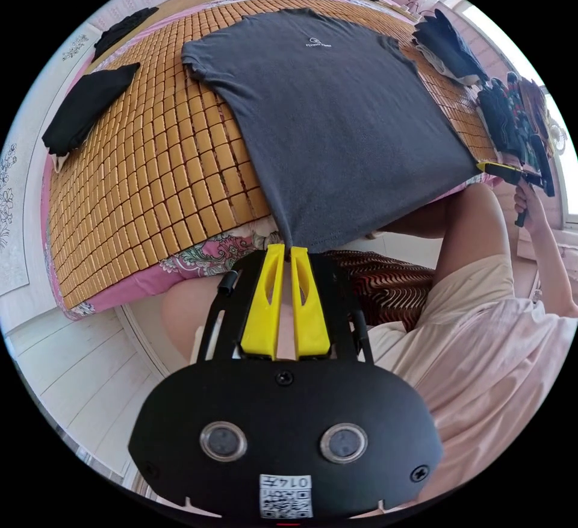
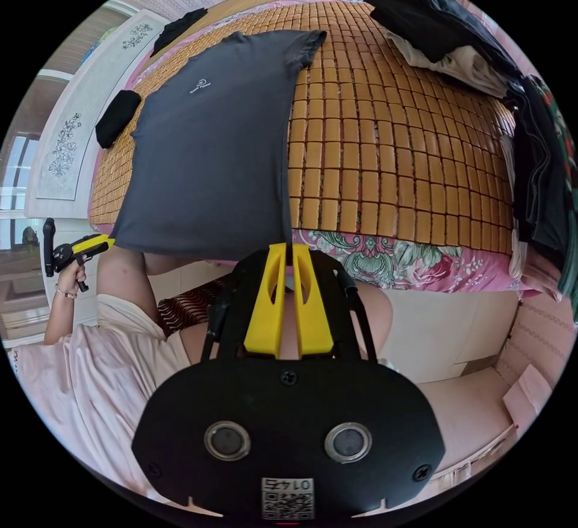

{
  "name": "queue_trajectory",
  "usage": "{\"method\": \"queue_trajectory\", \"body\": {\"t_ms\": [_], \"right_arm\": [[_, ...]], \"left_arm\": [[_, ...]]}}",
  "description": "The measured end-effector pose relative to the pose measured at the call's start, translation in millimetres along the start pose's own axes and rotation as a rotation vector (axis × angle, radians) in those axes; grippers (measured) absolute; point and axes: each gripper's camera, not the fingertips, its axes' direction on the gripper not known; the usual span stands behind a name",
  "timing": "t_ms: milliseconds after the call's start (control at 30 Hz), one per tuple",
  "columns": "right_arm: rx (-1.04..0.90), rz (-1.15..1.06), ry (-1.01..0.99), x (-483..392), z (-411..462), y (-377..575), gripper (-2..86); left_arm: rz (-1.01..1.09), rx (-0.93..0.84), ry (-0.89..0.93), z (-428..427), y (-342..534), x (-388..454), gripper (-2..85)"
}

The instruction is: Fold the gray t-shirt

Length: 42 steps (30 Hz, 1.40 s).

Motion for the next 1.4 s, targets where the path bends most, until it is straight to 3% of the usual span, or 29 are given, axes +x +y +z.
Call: {"method": "queue_trajectory", "body": {"t_ms": [400, 667, 900, 1167, 1400], "right_arm": [[-0.046, -0.027, 0.085, 3, 40, -23, -0.9], [0.132, -0.056, 0.094, -4, 38, -64, 2.4], [0.205, -0.092, 0.035, -10, 54, -147, 5.8], [0.175, -0.531, -0.013, -141, 109, -307, 4.7], [0.112, -0.795, -0.110, -303, 168, -413, 5.2]], "left_arm": [[0.005, -0.042, -0.047, 43, 30, -7, 1.0], [-0.012, 0.030, -0.034, 32, 85, -40, 0.8], [0.070, 0.130, -0.020, 28, 43, -50, 0.5], [-0.136, 0.336, 0.035, 47, -25, -166, 0.5], [-0.279, 0.379, 0.148, 80, -28, -250, 2.6]]}}
